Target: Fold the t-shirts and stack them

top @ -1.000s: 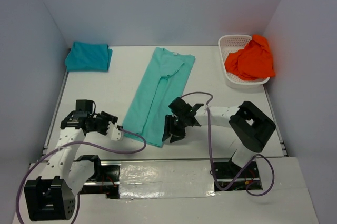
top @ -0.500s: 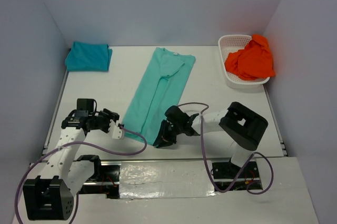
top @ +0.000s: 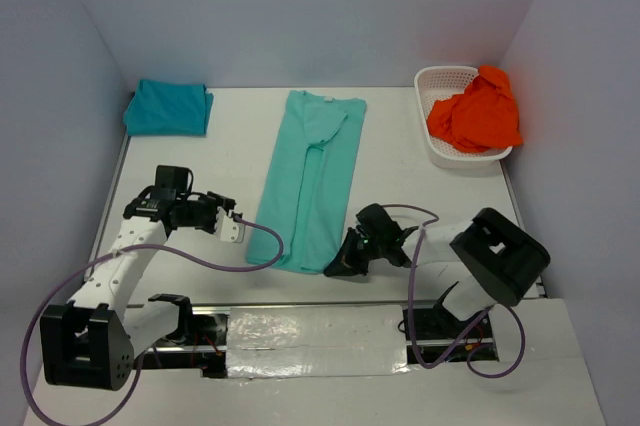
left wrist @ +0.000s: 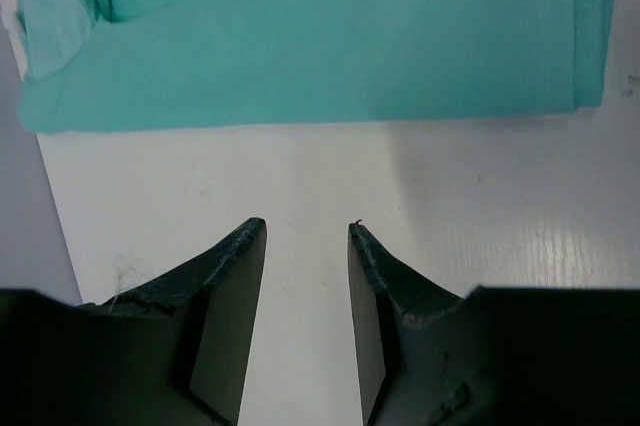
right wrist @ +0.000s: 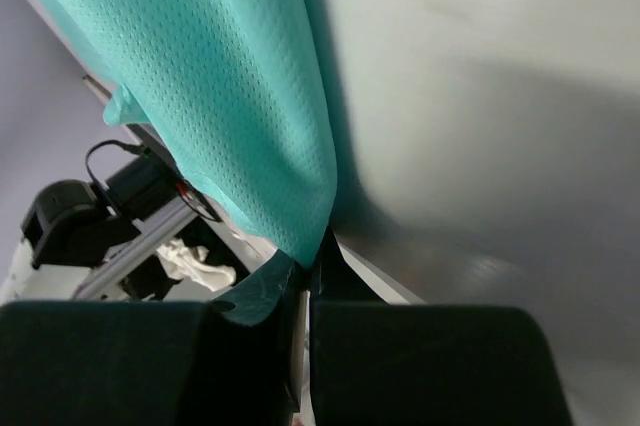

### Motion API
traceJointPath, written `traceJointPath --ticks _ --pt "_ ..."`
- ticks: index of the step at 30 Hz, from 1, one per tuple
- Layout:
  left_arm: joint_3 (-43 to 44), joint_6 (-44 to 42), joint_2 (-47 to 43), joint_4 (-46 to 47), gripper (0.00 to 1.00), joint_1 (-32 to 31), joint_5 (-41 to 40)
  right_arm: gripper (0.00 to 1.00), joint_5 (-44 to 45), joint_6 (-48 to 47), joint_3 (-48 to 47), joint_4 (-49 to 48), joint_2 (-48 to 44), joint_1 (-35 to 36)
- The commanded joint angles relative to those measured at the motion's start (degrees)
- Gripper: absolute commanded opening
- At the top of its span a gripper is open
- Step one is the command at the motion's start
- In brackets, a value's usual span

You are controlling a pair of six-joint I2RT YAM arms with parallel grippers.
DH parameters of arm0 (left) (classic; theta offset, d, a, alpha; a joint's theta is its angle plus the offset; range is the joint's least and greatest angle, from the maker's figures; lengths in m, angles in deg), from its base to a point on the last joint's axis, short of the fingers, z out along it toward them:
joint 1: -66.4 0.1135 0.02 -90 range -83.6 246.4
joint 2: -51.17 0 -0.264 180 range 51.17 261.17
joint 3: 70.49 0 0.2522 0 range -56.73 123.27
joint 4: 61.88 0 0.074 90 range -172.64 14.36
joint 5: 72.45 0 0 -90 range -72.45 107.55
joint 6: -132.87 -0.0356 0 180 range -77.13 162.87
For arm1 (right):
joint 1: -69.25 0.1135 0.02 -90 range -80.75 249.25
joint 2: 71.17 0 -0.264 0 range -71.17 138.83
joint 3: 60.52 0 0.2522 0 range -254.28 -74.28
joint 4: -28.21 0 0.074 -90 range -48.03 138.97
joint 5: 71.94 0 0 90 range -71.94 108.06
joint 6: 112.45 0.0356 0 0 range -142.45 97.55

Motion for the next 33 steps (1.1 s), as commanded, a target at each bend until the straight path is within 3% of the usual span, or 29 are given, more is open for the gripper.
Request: traceJointPath --ticks 1,5,8,12,13,14,16,17,22,29,33 --pt "3.2 -1.8 3.1 -2.4 0.50 -3.6 4.8 0.00 0.8 -10.5 4.7 11.3 -5.4 -3.9" --pt "6.8 -3.2 7.0 -3.9 0.50 -10.0 3.6 0.00 -0.4 -17.5 9.7 19.4 -13.1 -9.3" --pt "6.8 -5.8 9.1 -6.2 0.51 -19.6 1.7 0.00 -2.2 -22.1 13.3 22.9 -17.6 -14.1" --pt "1.1 -15.4 8.2 -6.6 0.68 -28.1 -2.2 0.00 -3.9 -27.8 14.1 25.3 -21.5 -16.2" --pt "-0.4 -15.9 7.4 -5.6 0.70 -29.9 -3.0 0.06 -6.8 -28.2 13.8 24.6 -21.5 -16.2" --pt "-2.5 -15.9 7.2 -3.6 0.71 -33.1 -3.2 0.29 -6.5 -28.6 13.1 26.4 -21.3 -16.1" --pt "-3.7 -15.6 8.2 -2.2 0.72 -35.8 -3.8 0.43 -6.7 -29.1 11.6 27.0 -20.8 -16.1" --pt "-3.8 -15.3 9.0 -1.7 0.72 -37.6 -3.9 0.55 -6.4 -29.5 10.8 29.2 -20.7 -16.2" --pt "-1.3 -17.7 16.6 -3.9 0.70 -39.7 -4.4 0.80 -2.5 -33.6 3.7 42.9 -24.2 -16.3" --pt "-2.7 -11.5 19.3 5.1 0.65 -41.2 -5.0 0.76 0.0 -33.0 1.2 44.1 -20.7 -17.6" --pt "-2.7 -11.5 20.5 4.6 0.54 -41.3 -4.3 0.63 -1.9 -32.1 0.5 39.9 -17.3 -18.0"
